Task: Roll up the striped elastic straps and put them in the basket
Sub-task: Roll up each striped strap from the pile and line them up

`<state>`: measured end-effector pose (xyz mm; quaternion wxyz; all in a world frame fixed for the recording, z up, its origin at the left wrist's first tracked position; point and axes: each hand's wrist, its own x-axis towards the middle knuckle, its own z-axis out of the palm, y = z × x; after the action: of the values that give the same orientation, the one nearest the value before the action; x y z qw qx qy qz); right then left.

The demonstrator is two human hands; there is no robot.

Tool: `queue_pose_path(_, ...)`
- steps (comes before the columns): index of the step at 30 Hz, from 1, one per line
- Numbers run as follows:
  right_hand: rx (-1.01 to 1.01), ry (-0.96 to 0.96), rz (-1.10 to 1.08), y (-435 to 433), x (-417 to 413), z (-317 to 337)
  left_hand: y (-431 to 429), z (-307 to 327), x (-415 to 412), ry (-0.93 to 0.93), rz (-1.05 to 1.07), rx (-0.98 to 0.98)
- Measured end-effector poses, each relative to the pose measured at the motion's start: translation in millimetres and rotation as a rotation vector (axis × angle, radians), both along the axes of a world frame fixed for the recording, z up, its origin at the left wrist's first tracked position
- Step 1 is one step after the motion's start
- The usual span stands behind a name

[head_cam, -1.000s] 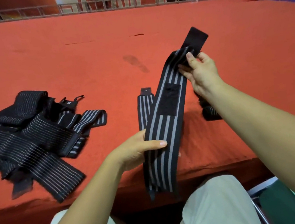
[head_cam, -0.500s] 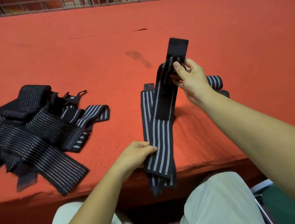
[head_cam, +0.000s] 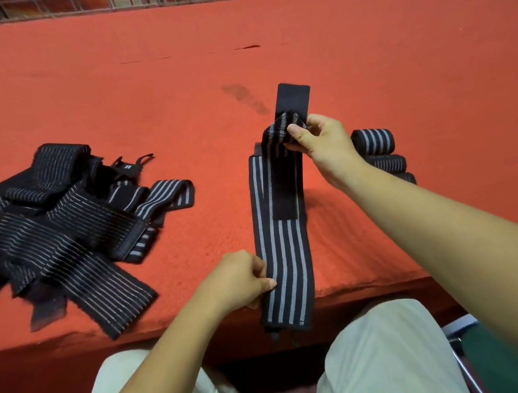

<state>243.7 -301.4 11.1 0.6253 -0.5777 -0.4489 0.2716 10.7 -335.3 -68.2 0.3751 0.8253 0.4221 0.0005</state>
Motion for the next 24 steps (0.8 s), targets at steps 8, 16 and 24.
queue_pose_path(8,-0.006,0.051,0.042,13.0,-2.9,-5.8,13.4,6.2,5.6,-0.022,0.06,0.137)
queue_pose_path(16,-0.093,0.042,0.018,51.1,3.4,-6.7,77.3,1.7,59.1,-0.311,0.323,0.278)
queue_pose_path(24,-0.239,0.203,-0.031,106.4,21.5,-37.5,142.3,-16.2,108.3,-0.327,0.402,0.218)
